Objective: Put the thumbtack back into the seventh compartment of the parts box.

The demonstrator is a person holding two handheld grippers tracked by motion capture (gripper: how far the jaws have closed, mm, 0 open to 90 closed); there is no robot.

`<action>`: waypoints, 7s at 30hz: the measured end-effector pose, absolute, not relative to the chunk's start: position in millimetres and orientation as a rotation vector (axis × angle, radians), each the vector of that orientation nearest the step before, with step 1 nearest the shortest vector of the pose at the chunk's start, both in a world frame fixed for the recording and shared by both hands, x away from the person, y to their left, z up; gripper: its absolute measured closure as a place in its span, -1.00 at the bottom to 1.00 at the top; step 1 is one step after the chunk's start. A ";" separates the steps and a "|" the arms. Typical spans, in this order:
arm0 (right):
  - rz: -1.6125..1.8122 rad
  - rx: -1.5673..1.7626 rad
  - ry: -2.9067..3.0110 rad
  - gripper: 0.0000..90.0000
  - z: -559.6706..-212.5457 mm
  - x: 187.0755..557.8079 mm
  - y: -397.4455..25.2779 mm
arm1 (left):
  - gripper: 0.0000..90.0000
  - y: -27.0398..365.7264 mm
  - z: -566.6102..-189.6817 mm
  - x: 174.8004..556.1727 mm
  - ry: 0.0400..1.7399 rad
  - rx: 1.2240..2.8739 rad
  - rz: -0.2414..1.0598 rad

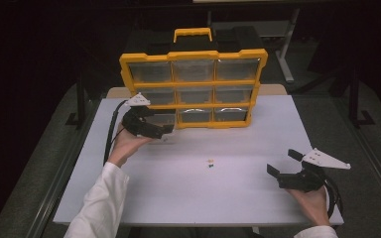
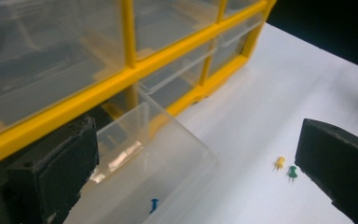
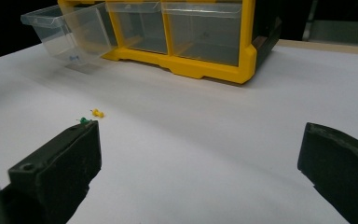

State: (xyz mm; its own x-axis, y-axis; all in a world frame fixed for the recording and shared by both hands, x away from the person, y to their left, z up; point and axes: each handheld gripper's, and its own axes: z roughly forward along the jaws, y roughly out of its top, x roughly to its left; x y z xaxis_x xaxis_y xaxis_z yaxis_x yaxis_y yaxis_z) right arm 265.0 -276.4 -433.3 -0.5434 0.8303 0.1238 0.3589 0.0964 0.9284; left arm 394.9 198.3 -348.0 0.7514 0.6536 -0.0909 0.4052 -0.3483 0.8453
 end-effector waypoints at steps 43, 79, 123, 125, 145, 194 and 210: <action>1.460 1.154 1.963 -1.00 -433.6 264.8 -277.2 | -1.00 110.7 -360.8 356.8 0.558 2.152 0.311; 1.441 1.133 1.984 -1.00 -433.4 264.2 -277.4 | -0.49 61.2 -402.0 350.9 0.437 2.347 0.195; 1.416 1.137 1.983 -1.00 -433.6 265.8 -275.9 | 0.86 55.8 -437.9 363.9 0.469 2.467 0.134; 1.415 1.137 1.983 -1.00 -433.6 265.8 -275.8 | 0.86 57.1 -435.9 364.0 0.473 2.459 0.130; 1.418 1.133 1.986 -1.00 -433.4 266.0 -275.0 | 0.86 80.9 -403.4 360.8 0.517 2.319 0.110; 1.415 1.121 2.013 -1.00 -434.4 269.7 -265.0 | 0.87 175.0 -319.1 373.8 0.695 2.049 0.348; 1.416 1.127 2.018 -1.00 -435.0 269.3 -265.3 | 0.87 202.1 -302.5 381.2 0.747 1.999 0.423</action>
